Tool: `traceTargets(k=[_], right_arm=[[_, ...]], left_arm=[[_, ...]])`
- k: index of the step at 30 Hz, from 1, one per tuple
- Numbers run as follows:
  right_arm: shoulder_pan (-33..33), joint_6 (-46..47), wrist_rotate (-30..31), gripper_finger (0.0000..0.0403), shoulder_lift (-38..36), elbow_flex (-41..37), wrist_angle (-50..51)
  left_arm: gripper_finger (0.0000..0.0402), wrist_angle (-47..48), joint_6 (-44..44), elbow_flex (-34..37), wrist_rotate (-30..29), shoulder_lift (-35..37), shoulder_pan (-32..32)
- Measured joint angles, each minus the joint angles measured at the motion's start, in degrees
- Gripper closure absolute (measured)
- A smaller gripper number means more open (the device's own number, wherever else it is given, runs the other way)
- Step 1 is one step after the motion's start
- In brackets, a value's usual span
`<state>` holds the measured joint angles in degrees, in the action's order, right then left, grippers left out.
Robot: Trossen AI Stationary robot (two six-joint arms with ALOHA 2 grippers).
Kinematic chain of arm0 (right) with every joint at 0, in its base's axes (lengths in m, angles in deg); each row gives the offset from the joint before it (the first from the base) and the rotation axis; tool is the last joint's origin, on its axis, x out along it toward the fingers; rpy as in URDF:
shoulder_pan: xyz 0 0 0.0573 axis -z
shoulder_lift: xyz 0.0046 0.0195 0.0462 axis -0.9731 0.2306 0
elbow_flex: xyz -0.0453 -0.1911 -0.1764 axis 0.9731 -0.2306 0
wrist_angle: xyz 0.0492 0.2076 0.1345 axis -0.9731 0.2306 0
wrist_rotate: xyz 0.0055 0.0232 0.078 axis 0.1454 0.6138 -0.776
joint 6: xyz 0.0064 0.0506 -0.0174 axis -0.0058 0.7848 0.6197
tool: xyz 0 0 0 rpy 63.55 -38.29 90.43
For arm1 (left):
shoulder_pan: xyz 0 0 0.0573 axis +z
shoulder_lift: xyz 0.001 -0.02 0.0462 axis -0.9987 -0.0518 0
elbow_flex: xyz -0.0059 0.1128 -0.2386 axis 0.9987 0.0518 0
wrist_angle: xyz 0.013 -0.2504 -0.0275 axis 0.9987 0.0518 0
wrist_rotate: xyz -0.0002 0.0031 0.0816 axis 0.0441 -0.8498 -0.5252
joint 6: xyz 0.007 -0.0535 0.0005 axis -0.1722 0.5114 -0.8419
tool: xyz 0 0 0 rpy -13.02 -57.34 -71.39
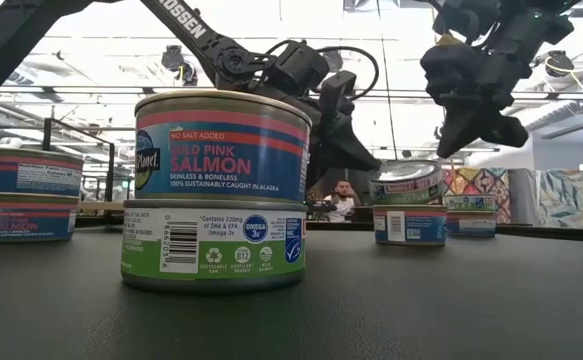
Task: Stack canned seafood by type on shelf
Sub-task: Remove the green and white tuna can from the blue and pink tuna can on the table
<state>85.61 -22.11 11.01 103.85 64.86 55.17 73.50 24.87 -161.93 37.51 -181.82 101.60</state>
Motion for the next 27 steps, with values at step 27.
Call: traceTargets(k=[27], right_arm=[[-1.94, -7.57, 4.77, 0.0403, -0.31, 0.00, 0.04]], left_arm=[[0.0402, 0.88, 3.59, 0.00, 2.35, 0.09, 0.81]])
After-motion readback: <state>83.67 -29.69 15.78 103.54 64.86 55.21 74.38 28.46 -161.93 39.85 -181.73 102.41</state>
